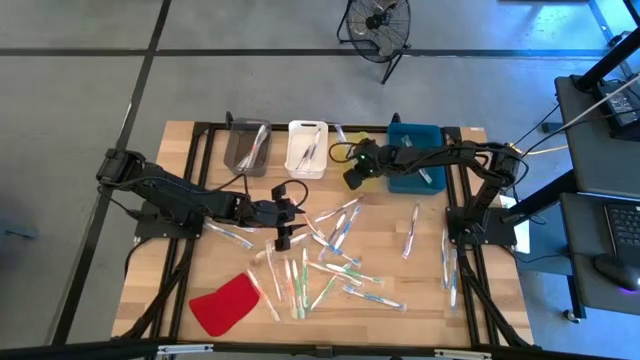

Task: Pick & Place Toothbrushes
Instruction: Put the blue toothbrush into the yellow bin, then adjust the yellow bin on the table

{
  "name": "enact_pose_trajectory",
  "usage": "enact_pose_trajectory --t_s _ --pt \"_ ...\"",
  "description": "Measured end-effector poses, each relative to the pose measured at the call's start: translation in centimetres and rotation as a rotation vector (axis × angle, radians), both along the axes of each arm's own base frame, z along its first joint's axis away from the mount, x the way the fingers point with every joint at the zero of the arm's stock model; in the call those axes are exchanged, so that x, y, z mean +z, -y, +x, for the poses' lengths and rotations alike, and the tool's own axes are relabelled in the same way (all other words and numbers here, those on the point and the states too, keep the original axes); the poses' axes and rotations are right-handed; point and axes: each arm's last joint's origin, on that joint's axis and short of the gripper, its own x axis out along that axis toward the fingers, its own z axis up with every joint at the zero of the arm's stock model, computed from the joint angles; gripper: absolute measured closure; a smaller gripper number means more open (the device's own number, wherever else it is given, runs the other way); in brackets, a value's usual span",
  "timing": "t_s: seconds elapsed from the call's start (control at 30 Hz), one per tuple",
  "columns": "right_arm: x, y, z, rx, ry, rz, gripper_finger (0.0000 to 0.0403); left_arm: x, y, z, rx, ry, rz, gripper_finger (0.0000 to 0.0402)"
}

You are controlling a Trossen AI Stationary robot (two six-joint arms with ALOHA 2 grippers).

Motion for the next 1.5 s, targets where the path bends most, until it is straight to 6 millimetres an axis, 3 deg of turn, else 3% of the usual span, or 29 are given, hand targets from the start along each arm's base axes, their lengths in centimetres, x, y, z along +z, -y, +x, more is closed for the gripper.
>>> enact_pose_trajectory --t_s 0.33,0.7,0.93,1.17,1.33,1.5 --pt "0.0 0.0 0.1 0.005 0.009 0.006 0.0361 0.0 0.0 0.0 0.000 0.000 0.000 0.0233" --pt "0.7 -0.3 0.0 0.031 0.037 0.034 0.0247 0.0 0.0 0.0 0.000 0.000 0.000 0.0233" --pt "2.7 -0.7 -0.9 0.031 0.044 0.029 0.0213 0.0 0.0 0.0 -0.005 0.000 -0.003 0.0233" --pt "5.7 -2.0 -2.2 0.104 0.078 0.042 0.0217 0.0 0.0 0.0 -0.003 0.001 -0.011 0.0233" --pt "7.1 -4.8 -2.6 0.209 0.074 0.092 0.0242 0.0 0.0 0.0 -0.007 -0.002 -0.016 0.0233" --pt "7.5 -8.0 -2.1 0.317 0.070 0.098 0.0292 0.0 0.0 0.0 -0.004 -0.001 -0.020 0.0233"
